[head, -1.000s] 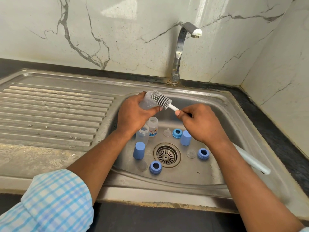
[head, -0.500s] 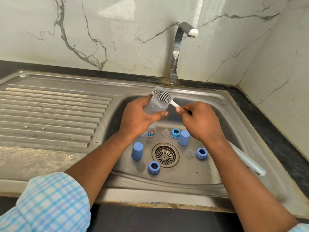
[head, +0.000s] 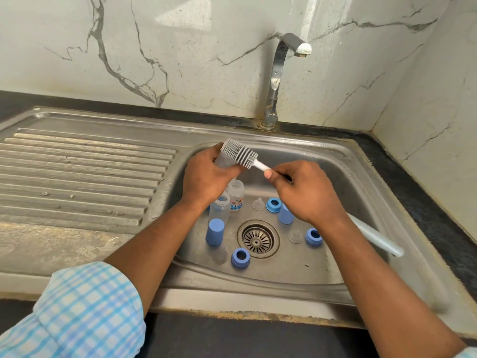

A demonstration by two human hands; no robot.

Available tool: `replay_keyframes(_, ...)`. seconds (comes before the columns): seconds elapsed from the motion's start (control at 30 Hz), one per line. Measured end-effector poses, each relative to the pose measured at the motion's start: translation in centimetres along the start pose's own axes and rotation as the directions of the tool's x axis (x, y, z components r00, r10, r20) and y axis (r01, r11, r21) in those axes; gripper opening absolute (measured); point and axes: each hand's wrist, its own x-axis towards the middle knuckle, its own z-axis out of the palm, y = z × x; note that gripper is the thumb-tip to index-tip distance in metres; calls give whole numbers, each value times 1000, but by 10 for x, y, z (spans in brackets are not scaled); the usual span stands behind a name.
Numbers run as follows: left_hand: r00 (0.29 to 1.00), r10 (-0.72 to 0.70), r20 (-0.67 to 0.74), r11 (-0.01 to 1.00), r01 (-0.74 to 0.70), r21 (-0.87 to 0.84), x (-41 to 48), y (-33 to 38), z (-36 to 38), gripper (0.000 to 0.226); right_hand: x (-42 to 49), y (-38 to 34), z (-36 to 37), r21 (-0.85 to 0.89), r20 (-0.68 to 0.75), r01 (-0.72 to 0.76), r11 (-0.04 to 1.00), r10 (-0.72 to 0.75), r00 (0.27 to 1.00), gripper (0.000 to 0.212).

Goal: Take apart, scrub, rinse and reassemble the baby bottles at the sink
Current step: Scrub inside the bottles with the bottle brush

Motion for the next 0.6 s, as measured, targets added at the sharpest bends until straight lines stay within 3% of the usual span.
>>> replay_keyframes(0.1,1000,10,27,1000,-9,-21,-1,1,1,40,0,3,-2,21,-32,-14,1000,15,999,43)
replay_keyframes(0.33,972,202,124,975,-211,67,-4,2,10,56,6,9,-2,-37,-106,-175,984,170,980,36)
replay_keyframes(0.5,998,49,39,992,-44,-118,-5,5,5,40,3,13,-6,109,38,-98,989,94,995,41)
replay_keyframes(0.6,999,31,24,980,-26,-197,-6,10,4,35,5,16,-8,116,-5,-124,985,126,992,37)
